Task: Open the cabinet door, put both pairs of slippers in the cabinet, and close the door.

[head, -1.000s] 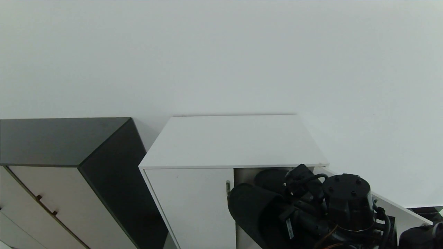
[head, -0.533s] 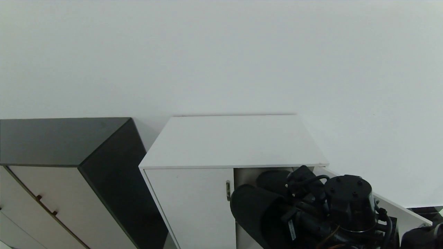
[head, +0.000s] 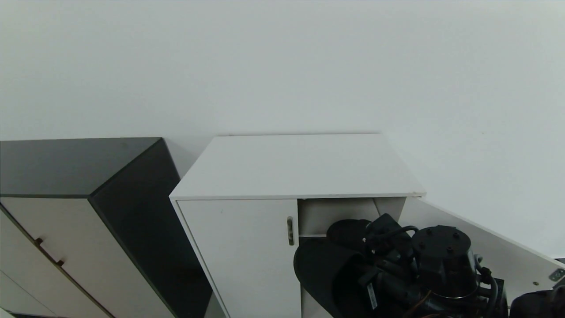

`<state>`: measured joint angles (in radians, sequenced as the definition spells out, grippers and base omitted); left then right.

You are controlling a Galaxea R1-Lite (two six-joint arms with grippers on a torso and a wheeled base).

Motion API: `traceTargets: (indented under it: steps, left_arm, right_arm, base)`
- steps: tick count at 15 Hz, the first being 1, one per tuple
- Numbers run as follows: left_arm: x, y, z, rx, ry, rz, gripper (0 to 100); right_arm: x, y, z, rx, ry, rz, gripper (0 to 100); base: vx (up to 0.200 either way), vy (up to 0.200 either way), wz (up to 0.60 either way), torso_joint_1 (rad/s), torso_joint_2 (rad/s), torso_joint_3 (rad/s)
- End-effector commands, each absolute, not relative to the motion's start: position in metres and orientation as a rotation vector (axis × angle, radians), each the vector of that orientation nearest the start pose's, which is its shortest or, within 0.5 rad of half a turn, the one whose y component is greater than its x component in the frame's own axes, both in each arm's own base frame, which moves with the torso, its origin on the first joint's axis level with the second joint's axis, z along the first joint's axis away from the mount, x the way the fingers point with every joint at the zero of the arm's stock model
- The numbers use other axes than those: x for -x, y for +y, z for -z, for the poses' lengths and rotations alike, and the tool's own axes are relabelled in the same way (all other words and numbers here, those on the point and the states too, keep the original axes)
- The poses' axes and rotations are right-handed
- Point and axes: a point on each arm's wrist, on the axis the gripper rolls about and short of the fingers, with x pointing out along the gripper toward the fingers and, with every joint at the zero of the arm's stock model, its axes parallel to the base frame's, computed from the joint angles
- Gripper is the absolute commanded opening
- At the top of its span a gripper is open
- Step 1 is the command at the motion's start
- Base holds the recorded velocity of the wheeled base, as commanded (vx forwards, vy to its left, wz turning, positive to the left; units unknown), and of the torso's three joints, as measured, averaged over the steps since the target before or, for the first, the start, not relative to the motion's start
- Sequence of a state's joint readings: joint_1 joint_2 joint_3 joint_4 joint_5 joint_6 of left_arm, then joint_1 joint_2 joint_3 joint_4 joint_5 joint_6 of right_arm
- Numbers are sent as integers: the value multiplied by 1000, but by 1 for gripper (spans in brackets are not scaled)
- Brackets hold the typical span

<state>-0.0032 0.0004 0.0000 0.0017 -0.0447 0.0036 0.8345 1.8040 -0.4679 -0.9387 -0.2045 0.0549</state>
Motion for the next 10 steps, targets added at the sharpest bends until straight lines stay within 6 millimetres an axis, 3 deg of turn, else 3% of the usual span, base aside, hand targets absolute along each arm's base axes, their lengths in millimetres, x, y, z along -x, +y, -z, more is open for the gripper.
traceTargets:
  steps: [1, 10]
  left_arm:
    - [23, -1, -75, -5, 3, 48, 0]
    - [23, -1, -75, -3, 3, 48, 0]
  right_arm:
    - [-190, 203, -98, 152, 375, -611, 0]
    - [-190, 203, -97, 153, 377, -611, 0]
  base:
    - [0, 0, 0, -237, 554, 325]
    - [0, 0, 0, -207, 526, 313]
